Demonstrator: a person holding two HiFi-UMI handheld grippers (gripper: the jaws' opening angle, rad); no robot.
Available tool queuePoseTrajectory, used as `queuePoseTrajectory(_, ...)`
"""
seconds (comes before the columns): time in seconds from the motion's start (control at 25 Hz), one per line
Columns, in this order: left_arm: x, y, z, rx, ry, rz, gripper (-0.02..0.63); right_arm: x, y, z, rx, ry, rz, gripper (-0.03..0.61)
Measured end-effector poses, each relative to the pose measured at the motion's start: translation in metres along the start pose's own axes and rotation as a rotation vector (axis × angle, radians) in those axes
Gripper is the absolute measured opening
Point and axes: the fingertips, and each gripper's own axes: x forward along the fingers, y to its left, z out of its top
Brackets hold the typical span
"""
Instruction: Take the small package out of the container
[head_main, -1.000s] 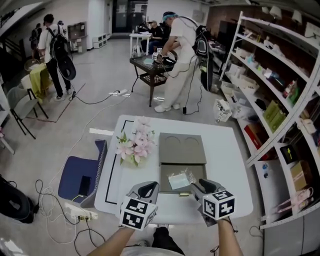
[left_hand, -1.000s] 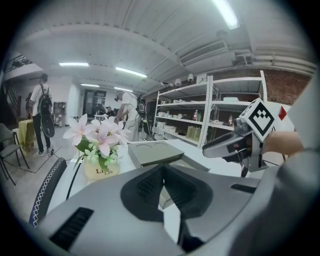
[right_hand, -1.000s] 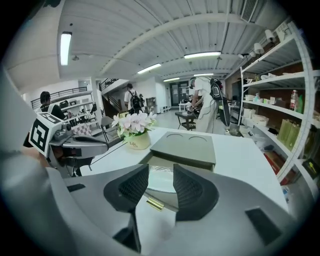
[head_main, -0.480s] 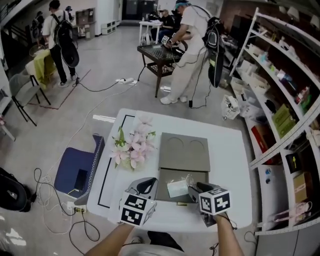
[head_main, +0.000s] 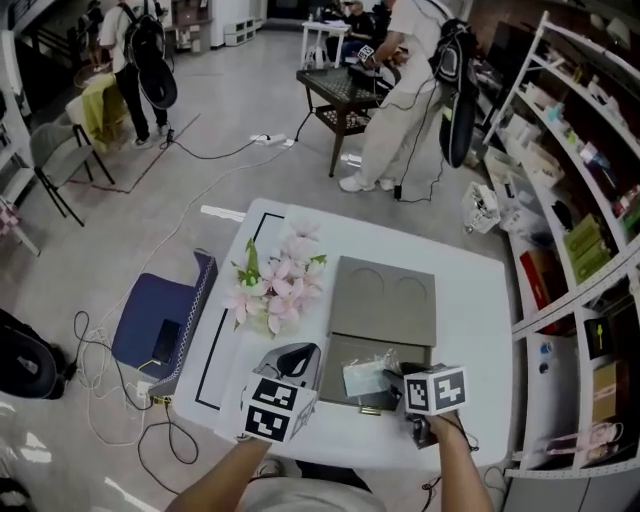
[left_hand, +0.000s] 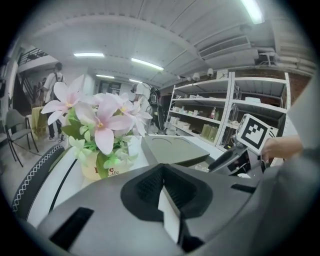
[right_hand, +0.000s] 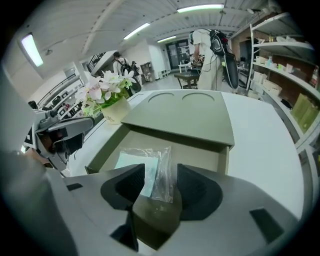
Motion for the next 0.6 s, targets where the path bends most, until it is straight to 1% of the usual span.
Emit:
queuePoseTrajectory(0.12, 0.002, 0.004, -0.002, -0.011, 0.003, 0.009, 0.003, 0.004, -0.002, 0.001, 0.003, 0.024, 0.009, 0.192)
queuePoseTrajectory(0.2, 0.003, 0.006, -0.003, -0.016, 0.004, 0.014, 0.003, 0.006, -0.003, 0.001, -0.006, 0.040, 0.008, 0.150)
queuePoseTrajectory(0.44, 0.001, 0.006, -0.002, -0.025, 0.003, 0.021, 0.003, 0.004, -0.010, 0.000, -0.022, 0.074, -0.025, 0.061)
queuePoseTrajectory(0.56, -0.001, 0.006, -0.003, -0.028, 0.000, 0.024, 0.003, 0.004, -0.013, 0.000, -0.041, 0.080, -0.039, 0.005)
queuePoseTrajectory(0.6, -0.002, 0.006, -0.003, -0.027, -0.002, 0.024, 0.003, 0.004, -0.013, 0.000, -0.044, 0.077, -0.036, 0.005)
